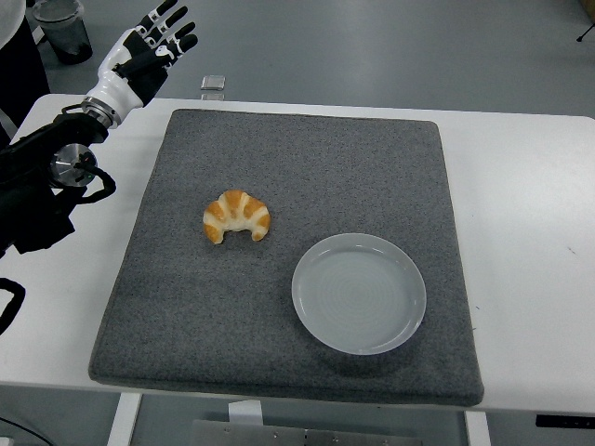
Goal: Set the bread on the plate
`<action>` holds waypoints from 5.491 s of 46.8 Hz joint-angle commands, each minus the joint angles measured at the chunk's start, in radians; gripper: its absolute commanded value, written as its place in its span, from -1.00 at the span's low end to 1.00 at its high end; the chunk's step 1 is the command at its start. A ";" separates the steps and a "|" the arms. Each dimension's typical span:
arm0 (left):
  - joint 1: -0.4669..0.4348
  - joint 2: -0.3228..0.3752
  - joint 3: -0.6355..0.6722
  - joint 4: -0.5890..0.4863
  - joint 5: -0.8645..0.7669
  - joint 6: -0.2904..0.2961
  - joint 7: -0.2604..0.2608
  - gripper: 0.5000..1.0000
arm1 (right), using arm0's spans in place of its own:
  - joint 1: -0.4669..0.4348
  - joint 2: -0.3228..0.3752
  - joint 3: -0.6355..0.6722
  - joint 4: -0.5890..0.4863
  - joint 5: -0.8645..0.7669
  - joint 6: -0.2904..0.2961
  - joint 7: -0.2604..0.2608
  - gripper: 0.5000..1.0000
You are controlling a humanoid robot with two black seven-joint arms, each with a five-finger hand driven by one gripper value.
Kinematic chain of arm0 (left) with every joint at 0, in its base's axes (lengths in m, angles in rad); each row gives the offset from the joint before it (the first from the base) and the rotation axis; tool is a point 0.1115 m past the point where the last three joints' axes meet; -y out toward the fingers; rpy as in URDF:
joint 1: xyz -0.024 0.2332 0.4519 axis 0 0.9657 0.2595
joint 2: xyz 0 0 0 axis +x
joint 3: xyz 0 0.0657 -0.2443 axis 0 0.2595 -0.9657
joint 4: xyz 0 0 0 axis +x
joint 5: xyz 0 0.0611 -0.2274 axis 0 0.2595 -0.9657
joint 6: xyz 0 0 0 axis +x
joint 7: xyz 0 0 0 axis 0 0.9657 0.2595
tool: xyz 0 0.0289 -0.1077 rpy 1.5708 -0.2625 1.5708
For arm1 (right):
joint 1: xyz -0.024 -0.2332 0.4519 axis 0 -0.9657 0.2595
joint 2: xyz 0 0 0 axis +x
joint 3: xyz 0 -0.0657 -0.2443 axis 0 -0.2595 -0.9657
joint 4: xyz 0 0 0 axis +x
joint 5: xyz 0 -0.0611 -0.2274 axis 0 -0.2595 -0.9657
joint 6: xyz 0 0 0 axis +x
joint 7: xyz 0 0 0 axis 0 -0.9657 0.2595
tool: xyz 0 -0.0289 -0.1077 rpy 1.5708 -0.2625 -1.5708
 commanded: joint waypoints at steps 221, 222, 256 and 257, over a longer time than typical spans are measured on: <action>-0.175 0.239 0.842 -0.767 0.808 0.815 -0.081 -1.00 | -0.003 0.000 0.002 -0.001 0.000 -0.001 -0.002 0.73; -0.175 0.239 0.842 -0.765 0.808 0.815 -0.087 -1.00 | -0.003 0.000 0.002 -0.001 0.000 -0.001 0.000 0.72; -0.195 0.281 0.778 -0.708 0.833 0.812 -0.100 -1.00 | -0.002 0.000 0.003 -0.001 0.000 -0.001 0.000 0.73; -0.207 0.289 0.779 -0.708 0.834 0.811 -0.100 -1.00 | -0.002 0.000 0.003 -0.001 0.000 -0.001 0.000 0.73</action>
